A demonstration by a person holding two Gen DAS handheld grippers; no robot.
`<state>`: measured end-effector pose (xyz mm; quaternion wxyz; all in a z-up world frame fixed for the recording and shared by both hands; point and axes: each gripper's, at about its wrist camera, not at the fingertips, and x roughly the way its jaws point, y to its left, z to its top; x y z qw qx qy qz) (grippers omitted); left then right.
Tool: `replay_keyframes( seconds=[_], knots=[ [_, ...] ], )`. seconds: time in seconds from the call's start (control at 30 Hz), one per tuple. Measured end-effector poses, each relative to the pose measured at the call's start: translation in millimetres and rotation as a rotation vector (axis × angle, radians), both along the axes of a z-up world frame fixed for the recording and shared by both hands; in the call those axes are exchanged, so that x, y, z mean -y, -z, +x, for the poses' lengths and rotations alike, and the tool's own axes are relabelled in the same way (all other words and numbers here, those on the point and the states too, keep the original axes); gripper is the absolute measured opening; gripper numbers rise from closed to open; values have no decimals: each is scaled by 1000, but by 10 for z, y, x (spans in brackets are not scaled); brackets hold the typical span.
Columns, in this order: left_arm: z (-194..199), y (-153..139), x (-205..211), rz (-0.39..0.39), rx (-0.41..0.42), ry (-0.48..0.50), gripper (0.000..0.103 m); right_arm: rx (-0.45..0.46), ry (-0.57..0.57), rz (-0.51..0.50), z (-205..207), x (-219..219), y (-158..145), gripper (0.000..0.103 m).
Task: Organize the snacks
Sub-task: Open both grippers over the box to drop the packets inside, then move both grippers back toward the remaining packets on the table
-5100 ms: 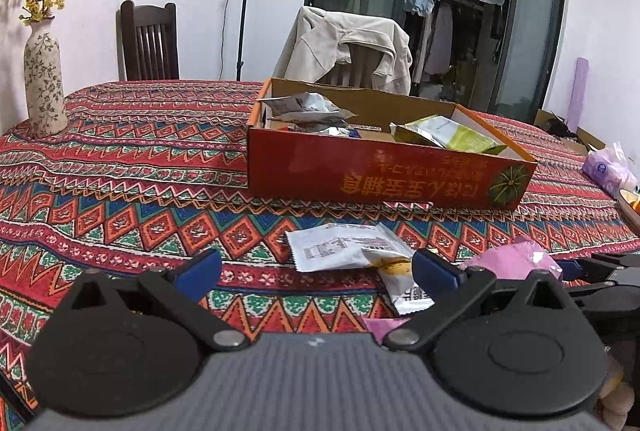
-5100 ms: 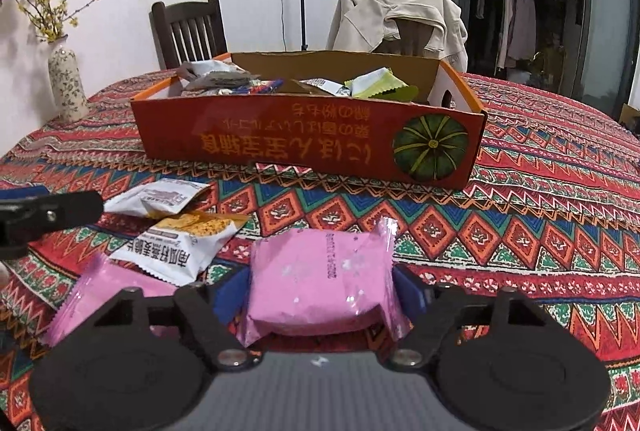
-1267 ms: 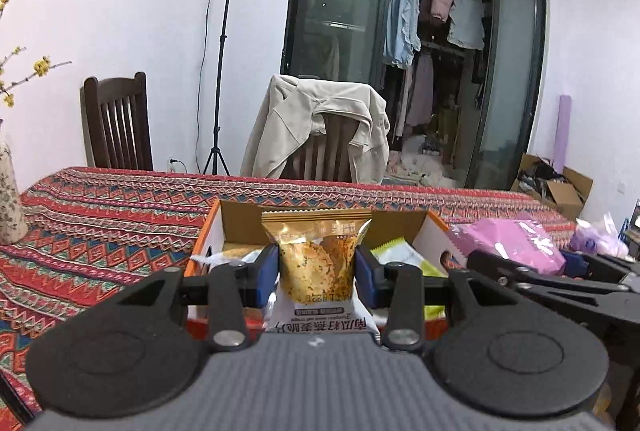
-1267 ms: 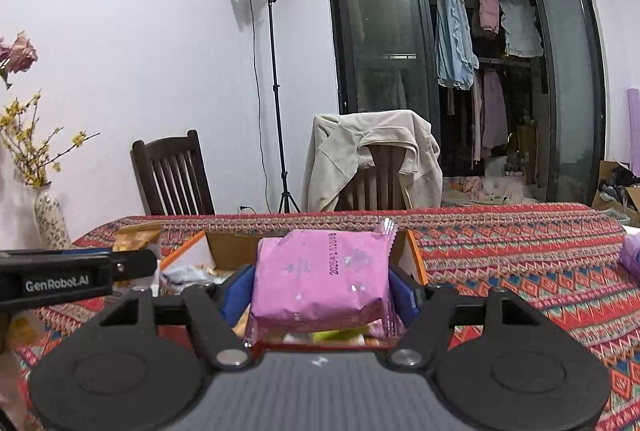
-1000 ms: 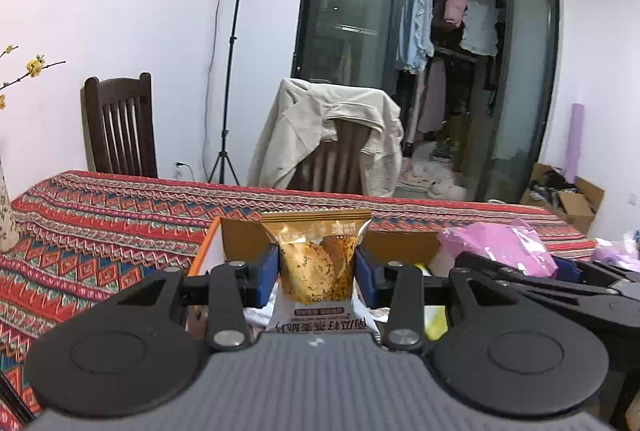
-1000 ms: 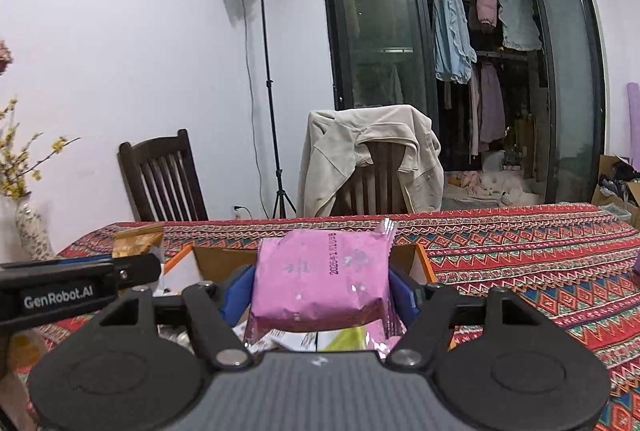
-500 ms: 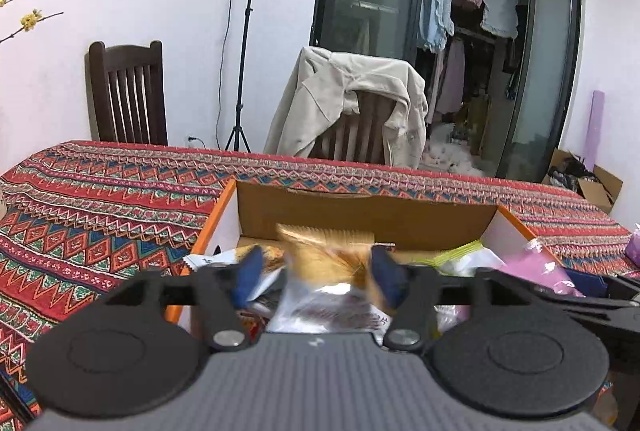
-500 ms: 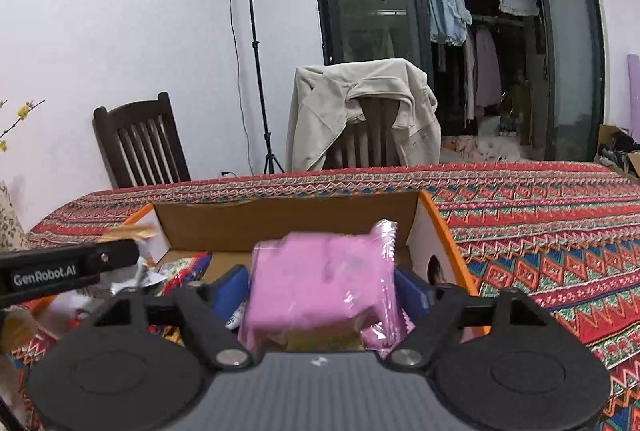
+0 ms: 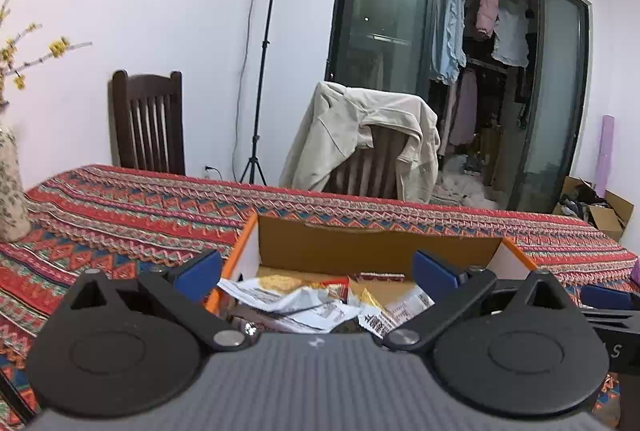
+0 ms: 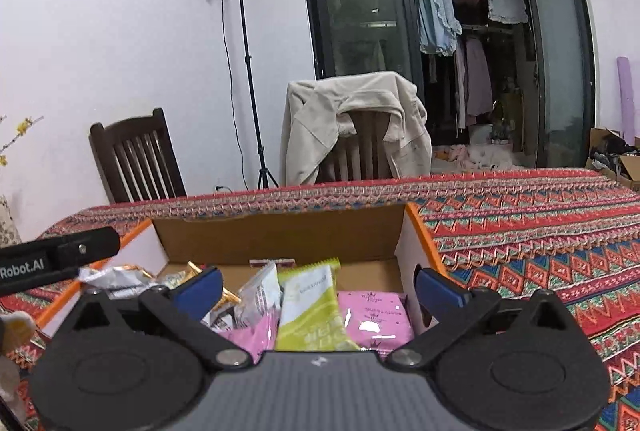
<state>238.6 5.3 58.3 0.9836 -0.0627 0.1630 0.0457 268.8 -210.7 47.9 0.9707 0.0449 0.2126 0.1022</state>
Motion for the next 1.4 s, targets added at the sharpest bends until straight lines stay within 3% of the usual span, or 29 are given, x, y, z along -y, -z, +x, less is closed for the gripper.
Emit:
replay_keyframes(
  seconds=[0.17, 0.4, 0.8, 1.4],
  knots=[
    [-260, -204, -39, -24, 20, 12, 103, 19, 3, 10, -221, 46, -214, 103],
    [-681, -272, -50, 17, 24, 34, 103, 40, -41, -4, -657, 70, -339, 103],
    [-1339, 111, -248, -3, -63, 34, 103, 21, -122, -15, -1388, 23, -51, 103],
    [-2024, 449, -676, -5, -138, 12, 103, -153, -260, -53, -1958, -582, 373, 103]
  ],
)
